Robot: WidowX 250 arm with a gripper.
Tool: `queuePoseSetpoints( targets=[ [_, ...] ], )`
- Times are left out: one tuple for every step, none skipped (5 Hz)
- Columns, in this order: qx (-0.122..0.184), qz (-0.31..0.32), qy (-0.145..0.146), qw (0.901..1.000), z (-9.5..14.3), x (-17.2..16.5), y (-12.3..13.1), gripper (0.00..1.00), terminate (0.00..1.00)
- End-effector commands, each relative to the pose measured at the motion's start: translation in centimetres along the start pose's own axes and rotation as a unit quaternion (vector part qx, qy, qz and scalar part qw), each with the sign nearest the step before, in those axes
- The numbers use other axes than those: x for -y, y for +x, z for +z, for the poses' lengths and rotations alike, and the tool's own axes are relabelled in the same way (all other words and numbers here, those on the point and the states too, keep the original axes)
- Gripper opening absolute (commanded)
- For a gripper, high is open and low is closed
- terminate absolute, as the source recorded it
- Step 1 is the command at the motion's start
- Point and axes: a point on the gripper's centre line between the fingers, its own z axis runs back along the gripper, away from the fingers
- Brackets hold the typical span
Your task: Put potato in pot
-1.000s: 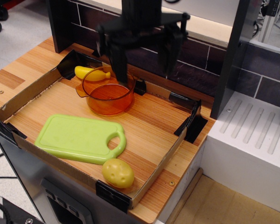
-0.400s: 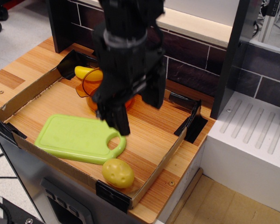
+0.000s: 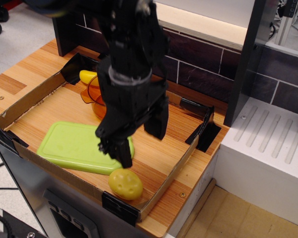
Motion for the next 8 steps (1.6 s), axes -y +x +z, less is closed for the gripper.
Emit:
queuePoseSetpoints(
  targets=[
    [-0.002, -0.016, -0.003, 0.9999, -1.4, -0.1, 0.3, 1.0, 0.0],
    [0.005, -0.021, -0.008, 0.9997, -2.2, -0.3, 0.2, 1.0, 0.0],
    [0.018, -0.026, -0.016, 0.9994, -3.6, -0.2, 0.3, 1.0, 0.0],
    [0.025, -0.027, -0.015, 0.9992, -4.6, -0.1, 0.4, 1.0, 0.0],
    [0.028, -0.029, -0.015, 0.9991, -5.1, -0.1, 0.2, 1.0, 0.0],
    [0.021, -0.034, -0.03, 0.9987, -4.7, -0.3, 0.2, 0.0, 0.0],
    [-0.008, -0.031, -0.025, 0.9992, -2.6, 0.3, 0.4, 0.0, 0.0],
    [-0.055, -0.006, -0.036, 0.9978, 1.9, 2.3, 1.4, 0.0, 0.0]
  ],
)
